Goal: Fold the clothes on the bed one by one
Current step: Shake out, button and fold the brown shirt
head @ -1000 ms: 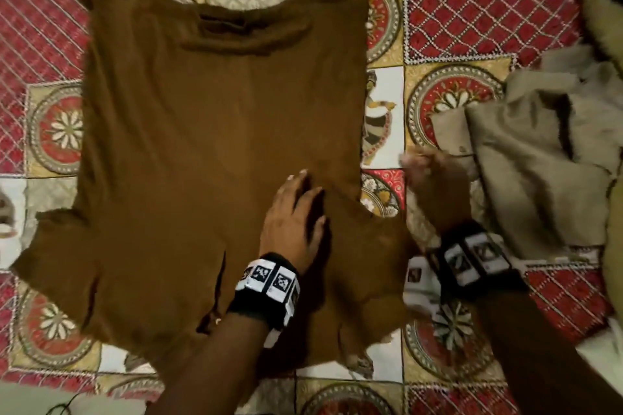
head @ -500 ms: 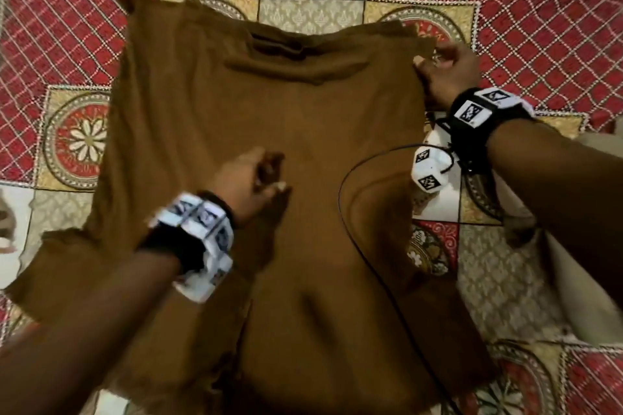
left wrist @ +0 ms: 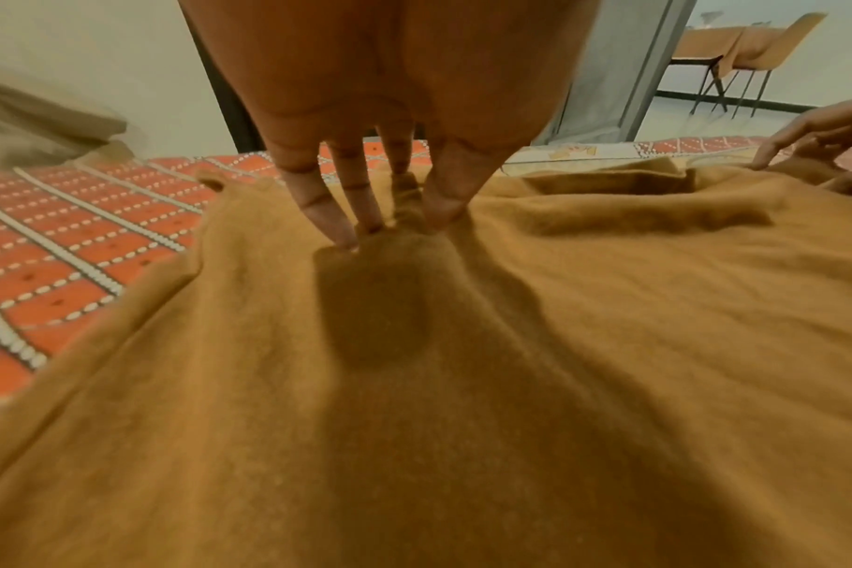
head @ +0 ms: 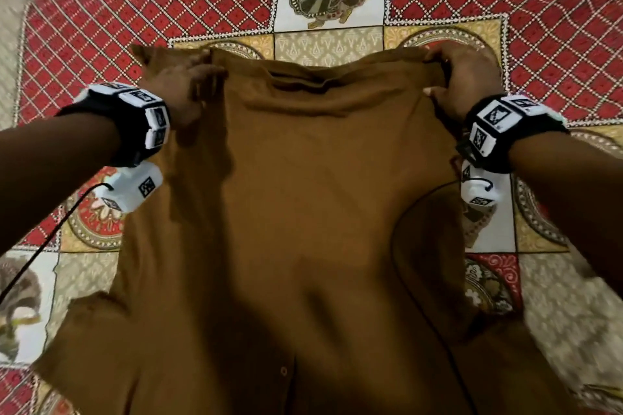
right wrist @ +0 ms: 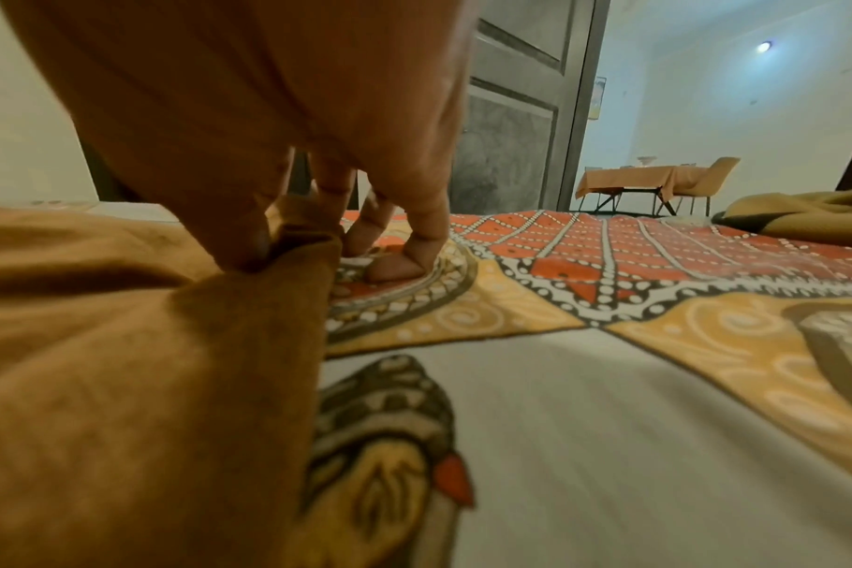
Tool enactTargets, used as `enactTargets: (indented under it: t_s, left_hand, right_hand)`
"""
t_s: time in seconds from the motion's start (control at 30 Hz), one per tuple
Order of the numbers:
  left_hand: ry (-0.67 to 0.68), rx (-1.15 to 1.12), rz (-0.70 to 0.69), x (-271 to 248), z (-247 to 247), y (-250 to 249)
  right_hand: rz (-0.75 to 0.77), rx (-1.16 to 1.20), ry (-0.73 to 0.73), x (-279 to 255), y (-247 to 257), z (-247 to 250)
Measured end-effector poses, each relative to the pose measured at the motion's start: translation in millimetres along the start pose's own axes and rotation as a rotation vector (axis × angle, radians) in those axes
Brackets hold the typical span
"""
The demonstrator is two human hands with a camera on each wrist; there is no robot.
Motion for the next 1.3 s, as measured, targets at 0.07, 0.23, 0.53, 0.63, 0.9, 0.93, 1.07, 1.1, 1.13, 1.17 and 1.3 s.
enactTargets:
  t_s: [0.07, 0.23, 0.53, 0.63, 0.9, 0.93, 1.07, 1.1, 1.13, 1.17, 1.3]
  left_hand:
    - [0.004, -0.043, 0.006, 3.6, -4.1, 2.8]
    - [-0.052, -0.014, 0.003, 7.2, -2.9, 6.7]
    - [-0.071, -0.099, 0.218, 6.2, -1.7, 11.2]
    - [-0.04, -0.139, 0.238, -1.5, -16.7, -2.6]
    - [-0.071, -0.223, 0.042, -45.6, -54.1, -37.2]
    - [-0.046, -0.219, 0.085, -46.2, -61.0, -24.7]
    - [-0.042, -0.197, 0.27, -44.2, -68.6, 30.7]
    - [-0.064, -0.24, 0.349, -46.1, -68.8, 45.5]
    - [-0.077, -0.289, 0.436, -50.9, -69.9, 58.7]
    - [-0.087, -0.335, 0.514, -55.8, -72.1, 70.8]
    - [-0.131, -0.395, 0.593, -77.4, -63.2, 82.9]
  right_hand:
    - [-0.04, 0.093, -0.013, 0.8, -1.5, 4.1]
    - [-0.238, 0.394, -0.06, 10.6, -8.6, 24.8]
    - [-0.261, 0.129, -0.207, 16.8, -17.2, 31.1]
    - [-0.084, -0.203, -0.29, -0.5, 16.1, 31.0]
    - [0.523, -0.109, 0.26, -61.2, 107.8, -80.4]
    - [0.472, -0.111, 0.199, -56.6, 91.2, -78.2]
    - [0.235, -0.148, 0.054, -43.0, 31.7, -53.8]
    - [0.199, -0.163, 0.054, -42.3, 25.2, -51.9]
    - [0.139, -0.161, 0.046, -42.1, 20.7, -48.8]
    - [0.047, -0.132, 0.02, -43.0, 15.6, -42.6]
    - [-0.162, -0.023, -0.092, -69.7, 13.9, 4.4]
Point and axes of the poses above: each hand's wrist, its own x-axis towards the middle knuckle, its own z-axis out of the back of the hand, y = z × x, the point moved 6 cm from there along x, towards the middle knuckle, and after that the axes turned 3 degrees about z, right-handed, at the moved point
